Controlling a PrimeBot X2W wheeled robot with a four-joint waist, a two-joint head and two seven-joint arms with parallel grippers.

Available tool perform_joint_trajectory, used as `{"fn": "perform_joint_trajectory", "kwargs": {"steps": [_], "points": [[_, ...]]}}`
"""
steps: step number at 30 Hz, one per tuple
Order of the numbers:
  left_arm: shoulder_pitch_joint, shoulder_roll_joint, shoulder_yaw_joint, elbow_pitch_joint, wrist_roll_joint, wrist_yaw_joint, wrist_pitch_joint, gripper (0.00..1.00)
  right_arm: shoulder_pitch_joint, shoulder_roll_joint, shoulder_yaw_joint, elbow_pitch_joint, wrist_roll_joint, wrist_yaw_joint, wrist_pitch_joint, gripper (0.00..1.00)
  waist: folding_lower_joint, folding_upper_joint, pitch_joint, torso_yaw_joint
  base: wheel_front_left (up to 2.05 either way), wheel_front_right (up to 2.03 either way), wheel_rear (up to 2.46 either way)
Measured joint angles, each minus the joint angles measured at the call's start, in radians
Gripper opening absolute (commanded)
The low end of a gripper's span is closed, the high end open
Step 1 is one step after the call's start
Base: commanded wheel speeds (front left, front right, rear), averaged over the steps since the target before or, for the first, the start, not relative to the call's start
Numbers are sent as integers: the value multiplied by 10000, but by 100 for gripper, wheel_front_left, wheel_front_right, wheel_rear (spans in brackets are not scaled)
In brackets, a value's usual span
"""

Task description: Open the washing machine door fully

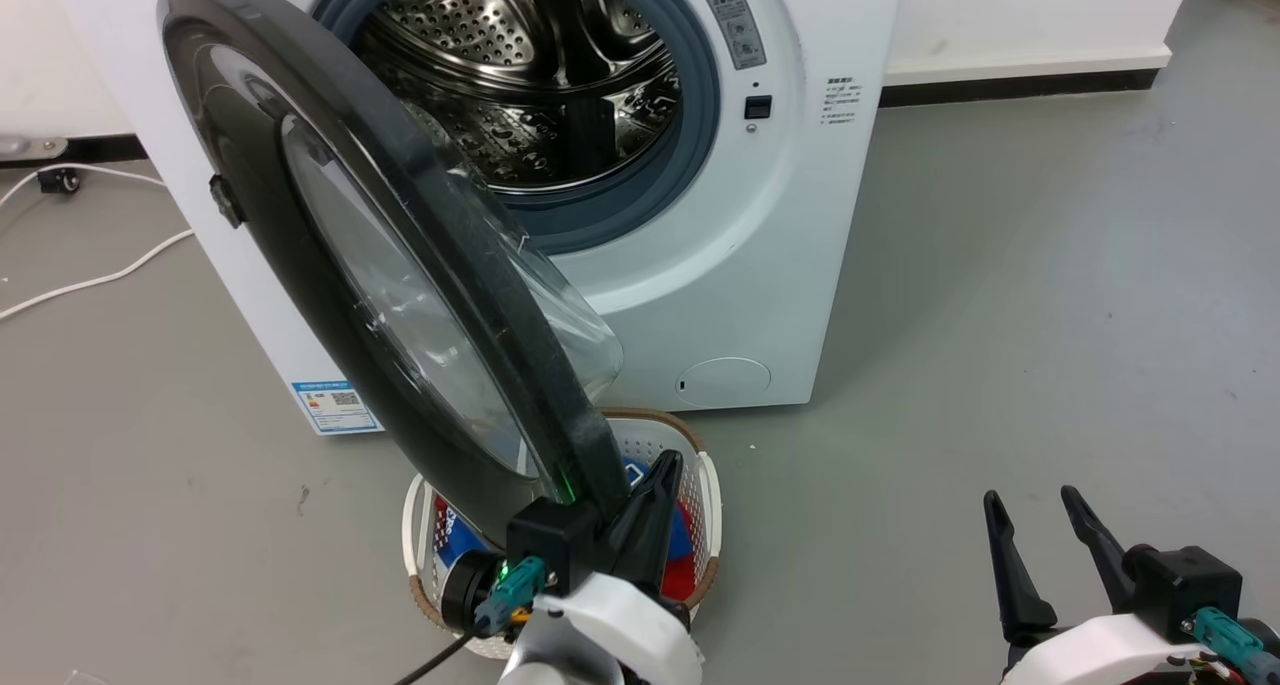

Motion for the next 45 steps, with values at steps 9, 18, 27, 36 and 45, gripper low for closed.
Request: {"fn": "perform_joint_trajectory", "kwargs": {"steps": [9, 18, 27, 36, 45], "points": [[806, 495, -33, -1158, 113, 391, 54, 0, -1, -2, 19, 21, -2, 0, 13, 100, 0, 0, 54, 377, 0, 0, 0], [1810, 1154, -59, -2824, 387, 1057, 462, 0, 27, -2, -107, -21, -48, 0, 42, 100, 0, 0, 87, 1212, 0, 0, 0], [2271, 1373, -25, -3615, 428, 1371, 589, 0, 40, -19, -380, -276, -128, 0, 105, 100, 1, 0, 249, 2396, 0, 0, 0], [2425, 1526, 825, -3737, 251, 1881, 228, 0, -16, -42, -520, -489, -215, 0, 222, 100, 0, 0, 534, 3628, 0, 0, 0], [2456, 1939, 2522, -3599, -548, 1973, -462, 0, -157, -96, -583, -809, -297, 0, 414, 100, 2, 0, 1031, 4227, 0, 0, 0]]}}
